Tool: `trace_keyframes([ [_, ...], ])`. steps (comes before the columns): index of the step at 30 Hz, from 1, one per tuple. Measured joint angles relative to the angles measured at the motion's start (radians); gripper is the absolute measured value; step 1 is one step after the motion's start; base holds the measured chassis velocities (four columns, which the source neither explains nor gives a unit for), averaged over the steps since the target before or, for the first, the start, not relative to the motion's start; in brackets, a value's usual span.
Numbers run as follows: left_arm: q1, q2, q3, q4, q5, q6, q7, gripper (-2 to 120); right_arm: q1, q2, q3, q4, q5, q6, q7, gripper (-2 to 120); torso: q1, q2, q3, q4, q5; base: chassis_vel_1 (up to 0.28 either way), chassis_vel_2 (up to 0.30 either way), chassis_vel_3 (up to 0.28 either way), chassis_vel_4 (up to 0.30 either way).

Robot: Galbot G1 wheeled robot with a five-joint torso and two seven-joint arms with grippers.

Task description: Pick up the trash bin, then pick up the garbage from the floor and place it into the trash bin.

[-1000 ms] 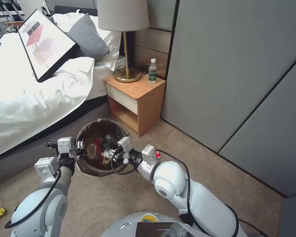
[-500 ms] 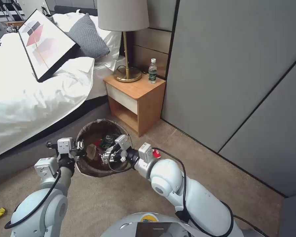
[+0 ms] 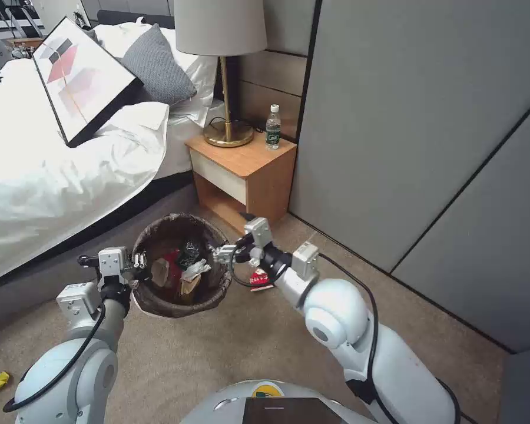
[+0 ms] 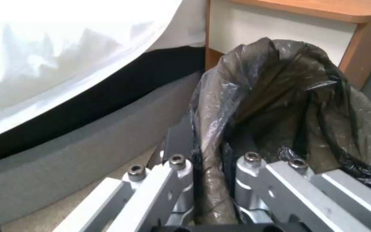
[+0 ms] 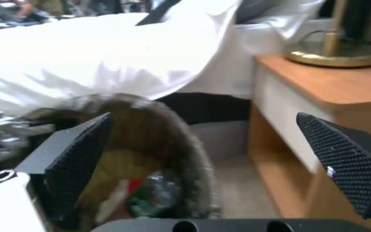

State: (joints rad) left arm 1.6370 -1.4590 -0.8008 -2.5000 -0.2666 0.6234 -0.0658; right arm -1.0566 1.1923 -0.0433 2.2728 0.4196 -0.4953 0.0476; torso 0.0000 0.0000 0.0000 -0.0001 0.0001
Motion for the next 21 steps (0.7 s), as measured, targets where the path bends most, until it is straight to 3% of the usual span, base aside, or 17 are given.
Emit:
trace_keyframes([
  [12,0.008,0.01,-0.018,0.0,-0.004,-0.001,0.0,7,-0.018,-0.084,0.138,-0.065,-0.009,0.05,-0.022,100,0.0,0.0,0.0,0.0002,0.0001,0.0,0.0,0.0,0.0],
  [21,0.012,0.013,-0.024,0.0,-0.009,-0.001,0.0,7,-0.011,-0.138,0.217,-0.262,-0.041,0.09,-0.138,100,0.0,0.0,0.0,0.0001,0.0,0.0,0.0,0.0,0.0],
])
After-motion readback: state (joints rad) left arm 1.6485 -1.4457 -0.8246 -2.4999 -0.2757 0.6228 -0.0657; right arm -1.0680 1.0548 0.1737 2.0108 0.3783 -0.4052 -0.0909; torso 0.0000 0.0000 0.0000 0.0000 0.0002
